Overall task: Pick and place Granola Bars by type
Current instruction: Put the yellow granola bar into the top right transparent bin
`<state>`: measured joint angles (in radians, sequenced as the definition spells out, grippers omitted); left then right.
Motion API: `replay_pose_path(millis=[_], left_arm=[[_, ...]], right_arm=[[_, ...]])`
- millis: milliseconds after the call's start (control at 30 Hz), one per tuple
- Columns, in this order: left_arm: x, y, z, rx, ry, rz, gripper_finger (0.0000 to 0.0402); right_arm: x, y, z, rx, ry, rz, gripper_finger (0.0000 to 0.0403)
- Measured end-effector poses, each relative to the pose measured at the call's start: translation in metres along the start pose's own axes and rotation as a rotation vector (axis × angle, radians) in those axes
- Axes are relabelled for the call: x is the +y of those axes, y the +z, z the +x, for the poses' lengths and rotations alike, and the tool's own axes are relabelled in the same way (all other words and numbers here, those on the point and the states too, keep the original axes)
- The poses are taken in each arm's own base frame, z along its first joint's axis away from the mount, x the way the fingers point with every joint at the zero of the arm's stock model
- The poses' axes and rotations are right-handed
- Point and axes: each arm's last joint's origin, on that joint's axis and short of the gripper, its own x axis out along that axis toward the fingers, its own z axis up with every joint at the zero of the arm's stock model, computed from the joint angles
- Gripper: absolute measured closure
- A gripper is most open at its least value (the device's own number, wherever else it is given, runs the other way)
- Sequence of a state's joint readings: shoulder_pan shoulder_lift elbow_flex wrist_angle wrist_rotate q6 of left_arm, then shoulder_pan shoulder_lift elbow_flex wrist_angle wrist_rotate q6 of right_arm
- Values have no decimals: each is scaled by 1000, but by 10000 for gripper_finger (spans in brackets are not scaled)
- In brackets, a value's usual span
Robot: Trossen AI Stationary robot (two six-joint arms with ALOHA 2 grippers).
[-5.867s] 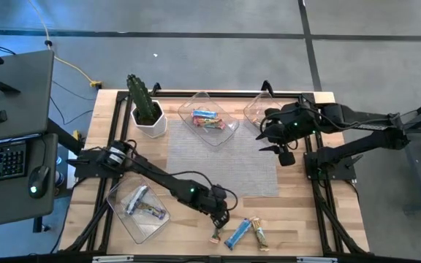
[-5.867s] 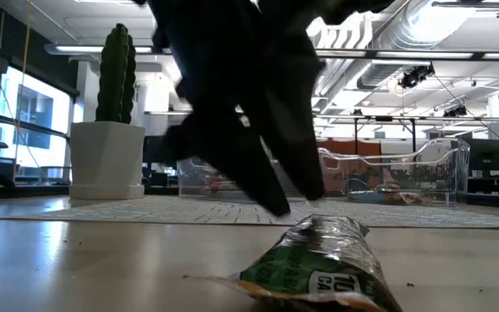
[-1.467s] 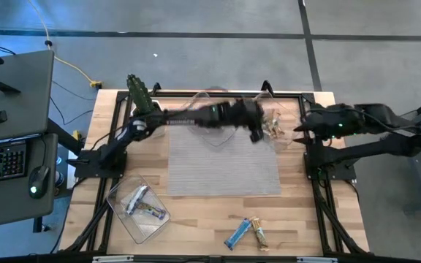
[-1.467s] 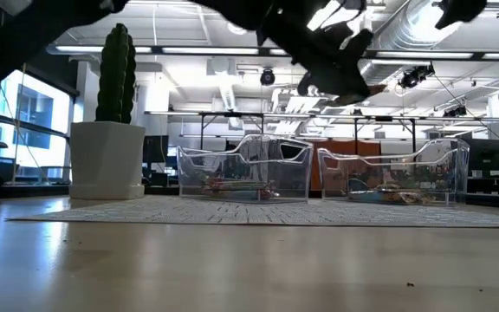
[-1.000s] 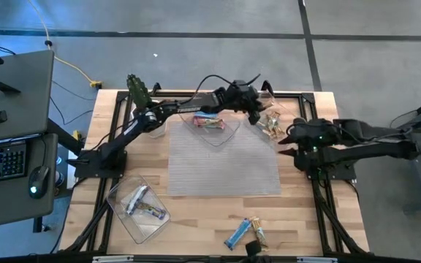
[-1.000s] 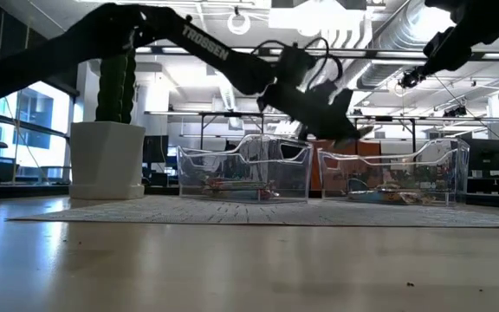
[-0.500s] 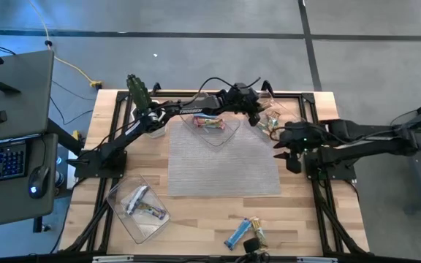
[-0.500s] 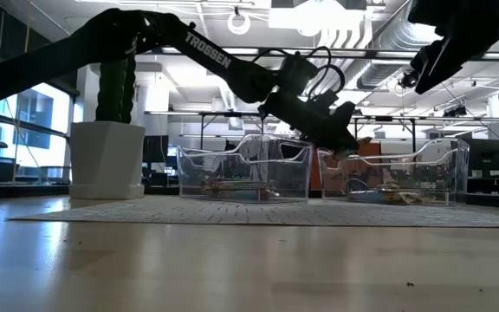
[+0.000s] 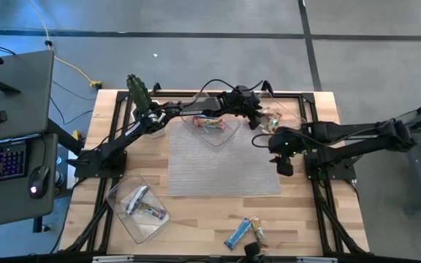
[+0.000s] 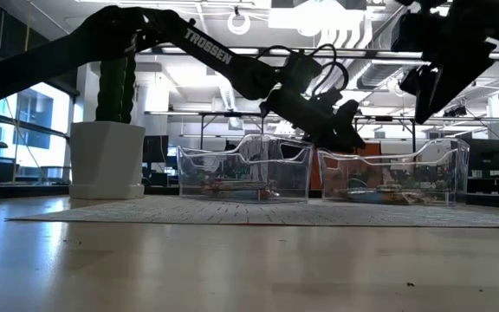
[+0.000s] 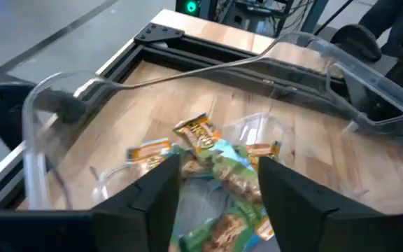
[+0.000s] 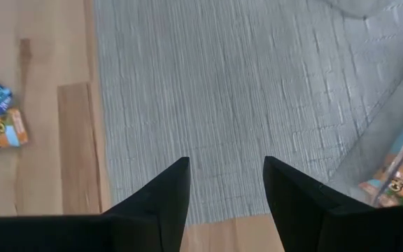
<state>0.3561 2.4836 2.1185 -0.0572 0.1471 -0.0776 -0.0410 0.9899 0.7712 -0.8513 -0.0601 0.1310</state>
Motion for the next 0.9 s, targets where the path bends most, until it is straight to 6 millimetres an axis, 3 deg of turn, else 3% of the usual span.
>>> replay_pose_path(millis=[167, 267, 433, 600, 767, 900], left_arm=[[-1, 6, -6, 8, -45, -41, 198], [-7, 25, -23, 0, -134, -52, 202], [-19, 71, -73, -3, -226, -7, 220], [-30, 103, -138, 77, -219, 77, 236], [-41, 122, -199, 160, -172, 59, 243], [-50, 123, -227, 237, -154, 48, 244]], right_arm=[[3, 2, 10, 53, 23, -14, 237], [10, 1, 10, 58, 44, -50, 237], [26, -3, 10, 65, 82, -115, 237], [56, -6, 12, 35, 156, -195, 238], [105, -6, 24, -82, 243, -356, 238], [134, -18, 37, -87, 233, -559, 238]])
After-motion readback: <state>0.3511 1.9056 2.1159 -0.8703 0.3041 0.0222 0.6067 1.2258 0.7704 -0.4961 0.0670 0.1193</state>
